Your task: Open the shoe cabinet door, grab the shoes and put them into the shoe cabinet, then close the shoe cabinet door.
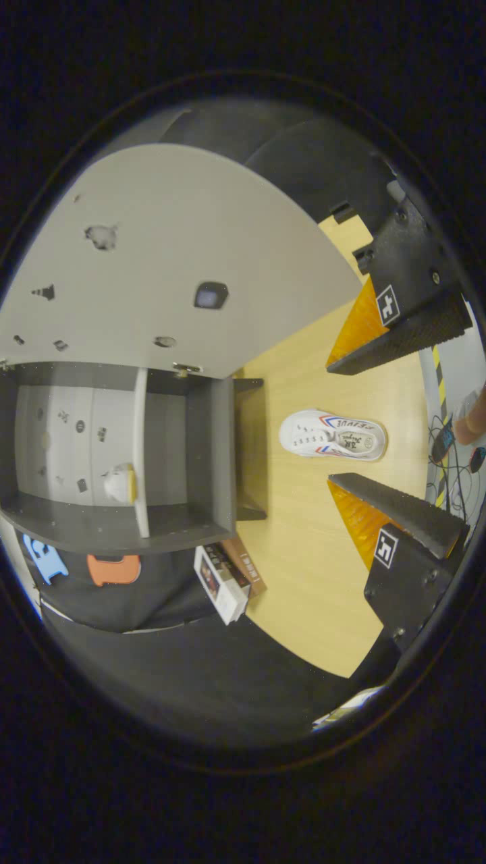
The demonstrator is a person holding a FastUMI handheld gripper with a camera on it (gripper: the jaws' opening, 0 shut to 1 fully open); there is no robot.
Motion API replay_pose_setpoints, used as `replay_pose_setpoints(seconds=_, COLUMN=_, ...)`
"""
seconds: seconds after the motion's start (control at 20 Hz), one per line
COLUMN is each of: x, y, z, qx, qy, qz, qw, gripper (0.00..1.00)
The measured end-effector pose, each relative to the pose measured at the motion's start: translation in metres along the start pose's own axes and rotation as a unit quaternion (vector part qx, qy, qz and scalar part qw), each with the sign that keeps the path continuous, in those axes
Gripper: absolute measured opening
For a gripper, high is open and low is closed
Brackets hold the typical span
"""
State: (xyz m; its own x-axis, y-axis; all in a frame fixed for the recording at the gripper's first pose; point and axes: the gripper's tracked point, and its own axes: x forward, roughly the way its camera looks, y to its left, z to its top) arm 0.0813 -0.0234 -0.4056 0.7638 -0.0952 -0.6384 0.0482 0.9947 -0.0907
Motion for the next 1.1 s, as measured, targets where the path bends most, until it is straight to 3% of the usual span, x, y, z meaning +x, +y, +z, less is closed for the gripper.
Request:
replay_pose_setpoints(seconds=0.35, x=0.108, y=0.019, z=-0.041, qx=0.051, qy=0.109, qz=-0.004, qw=0.993, gripper=0.94)
replay_pose_setpoints(seconds=0.45, x=0.126, y=0.025, z=-0.043, qx=0.058, qy=0.125, qz=0.009, qw=0.99, gripper=0.88)
replay_pose_setpoints(seconds=0.6, x=0.139, y=0.02, z=-0.043, qx=0.068, qy=0.137, qz=-0.014, qw=0.988, gripper=0.84)
replay_pose_setpoints(seconds=0.8, x=0.136, y=0.018, z=-0.044, qx=0.042, qy=0.155, qz=-0.043, qw=0.986, gripper=0.55)
replay_pose_setpoints(seconds=0.85, x=0.134, y=0.018, z=-0.044, qx=0.037, qy=0.157, qz=-0.045, qw=0.986, gripper=0.51)
replay_pose_setpoints(seconds=1.1, x=0.119, y=0.019, z=-0.042, qx=0.035, qy=0.161, qz=-0.033, qw=0.986, gripper=0.47)
